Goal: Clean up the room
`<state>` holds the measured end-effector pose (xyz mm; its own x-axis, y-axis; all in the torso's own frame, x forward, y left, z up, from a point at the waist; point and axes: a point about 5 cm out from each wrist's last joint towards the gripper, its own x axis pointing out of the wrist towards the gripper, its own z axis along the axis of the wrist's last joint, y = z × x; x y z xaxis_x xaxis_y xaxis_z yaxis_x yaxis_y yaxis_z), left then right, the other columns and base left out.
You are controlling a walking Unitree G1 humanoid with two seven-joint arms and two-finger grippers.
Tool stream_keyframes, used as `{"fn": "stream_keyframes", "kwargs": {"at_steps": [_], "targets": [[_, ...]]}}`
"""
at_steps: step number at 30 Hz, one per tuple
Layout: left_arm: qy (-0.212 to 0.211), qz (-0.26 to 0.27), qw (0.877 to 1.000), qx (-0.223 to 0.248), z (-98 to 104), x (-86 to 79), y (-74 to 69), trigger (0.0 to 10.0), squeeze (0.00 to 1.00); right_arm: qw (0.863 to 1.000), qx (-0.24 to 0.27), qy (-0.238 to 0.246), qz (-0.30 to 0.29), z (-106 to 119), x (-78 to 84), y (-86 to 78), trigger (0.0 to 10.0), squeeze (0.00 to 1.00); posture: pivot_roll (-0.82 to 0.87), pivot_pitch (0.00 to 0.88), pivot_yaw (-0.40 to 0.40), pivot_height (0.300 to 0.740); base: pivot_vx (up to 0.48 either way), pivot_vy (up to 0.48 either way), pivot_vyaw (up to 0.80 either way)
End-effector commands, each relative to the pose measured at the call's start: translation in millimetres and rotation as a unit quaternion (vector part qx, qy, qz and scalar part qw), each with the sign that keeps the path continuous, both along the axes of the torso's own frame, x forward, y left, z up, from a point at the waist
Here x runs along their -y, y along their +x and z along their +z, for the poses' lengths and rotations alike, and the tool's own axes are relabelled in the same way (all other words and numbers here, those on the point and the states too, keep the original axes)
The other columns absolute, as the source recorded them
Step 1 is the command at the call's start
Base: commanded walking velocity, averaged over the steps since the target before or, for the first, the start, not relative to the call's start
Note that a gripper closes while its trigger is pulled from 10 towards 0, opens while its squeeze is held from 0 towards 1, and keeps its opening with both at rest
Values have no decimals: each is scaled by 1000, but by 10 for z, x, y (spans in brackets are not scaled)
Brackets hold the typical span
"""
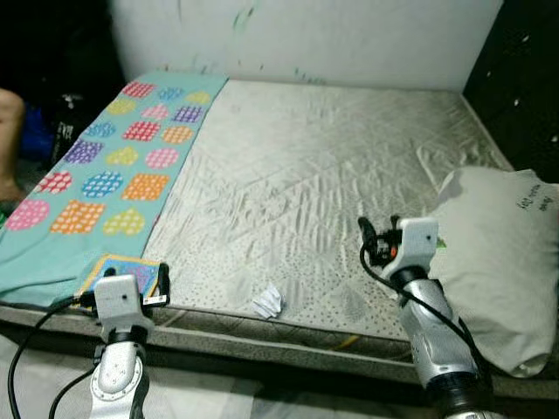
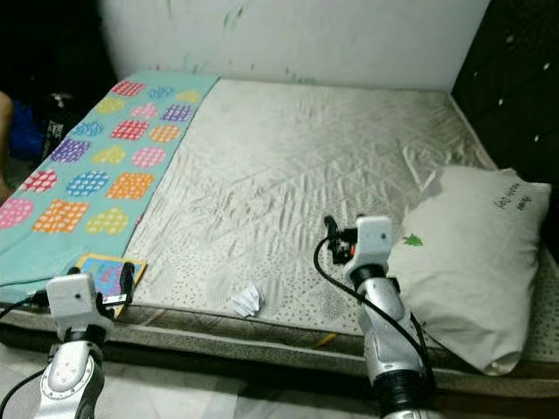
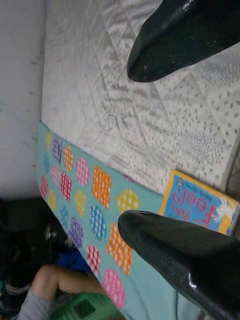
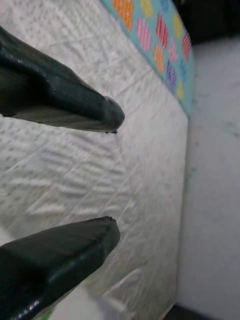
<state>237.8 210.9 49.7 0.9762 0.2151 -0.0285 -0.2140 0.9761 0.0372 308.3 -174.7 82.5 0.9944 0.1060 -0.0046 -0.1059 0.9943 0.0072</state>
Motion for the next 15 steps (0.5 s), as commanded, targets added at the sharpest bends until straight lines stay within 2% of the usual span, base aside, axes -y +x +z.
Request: {"fn": "stream_keyframes", "kwargs": {"at_steps": [1, 6, 7, 12, 14, 15], "targets": [[4, -9, 1000, 21, 79, 44, 37, 10000, 0, 1000, 16, -5, 6, 79, -32, 4, 10000, 0, 135, 0, -46, 740, 0, 0, 0], [14, -17, 999, 37, 180, 31, 158, 10000, 0, 999, 20, -16, 20, 114, -91, -23, 10000, 0, 105, 0, -50, 740, 0, 0, 0], [15, -13, 999, 39, 203, -10, 151, 10000, 0, 999, 23, -16, 17, 128, -78, -57, 10000, 0, 98, 0, -20, 740, 0, 0, 0], [21, -20, 999, 26, 181, -83, 117, 10000, 0, 1000, 12, -8, -14, 59, -10, -129, 10000, 0, 64, 0, 21, 740, 0, 0, 0], [26, -33, 999, 19, 165, -86, 166, 10000, 0, 1000, 12, 1, -27, 70, -1, -122, 10000, 0, 41, 0, 40, 740, 0, 0, 0], [25, -41, 999, 22, 192, -65, 271, 10000, 0, 999, 28, -5, -28, 142, 1, -103, 10000, 0, 8, 0, 62, 740, 0, 0, 0]]}}
